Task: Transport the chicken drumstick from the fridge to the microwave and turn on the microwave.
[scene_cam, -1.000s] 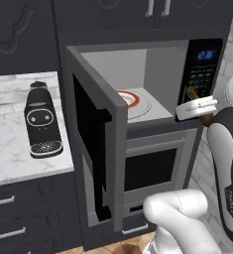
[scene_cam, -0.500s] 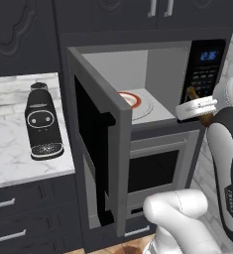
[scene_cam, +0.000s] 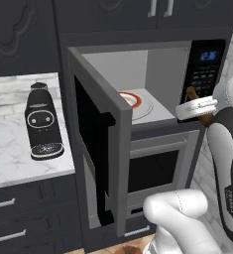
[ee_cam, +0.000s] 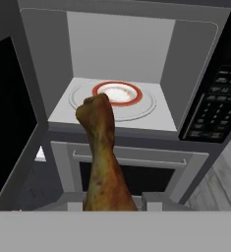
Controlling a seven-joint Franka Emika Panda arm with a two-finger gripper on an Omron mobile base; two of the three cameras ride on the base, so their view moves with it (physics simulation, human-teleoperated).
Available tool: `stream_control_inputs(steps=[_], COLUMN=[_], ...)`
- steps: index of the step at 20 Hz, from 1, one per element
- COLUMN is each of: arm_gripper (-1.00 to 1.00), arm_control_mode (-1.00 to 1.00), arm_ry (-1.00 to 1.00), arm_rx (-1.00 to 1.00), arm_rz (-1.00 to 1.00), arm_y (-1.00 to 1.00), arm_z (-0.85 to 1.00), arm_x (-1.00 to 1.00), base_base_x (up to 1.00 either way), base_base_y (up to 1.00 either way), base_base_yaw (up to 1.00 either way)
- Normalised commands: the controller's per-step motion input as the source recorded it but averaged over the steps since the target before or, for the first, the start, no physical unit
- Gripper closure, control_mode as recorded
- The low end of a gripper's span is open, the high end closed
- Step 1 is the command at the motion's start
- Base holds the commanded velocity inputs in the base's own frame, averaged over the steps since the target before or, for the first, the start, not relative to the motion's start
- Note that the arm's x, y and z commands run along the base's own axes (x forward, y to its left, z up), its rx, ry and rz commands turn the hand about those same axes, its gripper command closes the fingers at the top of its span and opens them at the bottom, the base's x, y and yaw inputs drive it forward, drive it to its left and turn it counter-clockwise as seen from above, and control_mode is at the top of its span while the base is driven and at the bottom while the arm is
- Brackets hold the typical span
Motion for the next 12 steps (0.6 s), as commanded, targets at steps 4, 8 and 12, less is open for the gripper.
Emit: stream_control_inputs(steps=[4,8,12], arm_gripper=[1.00,1.00,1.00], arm_control_mode=[-1.00,-1.00,-1.00], arm_ry=[0.00,0.00,0.00], arm_rx=[0.00,0.00,0.00], arm_rz=[0.00,0.00,0.00], arm_y=[0.00,0.00,0.00], arm_z=[-0.07,-0.04,0.00], arm_x=[0.04,0.17,0.30], base_base_x=[0.00,0.00,0.00], base_base_y=[0.00,0.00,0.00], base_base_yaw=[0.00,0.00,0.00])
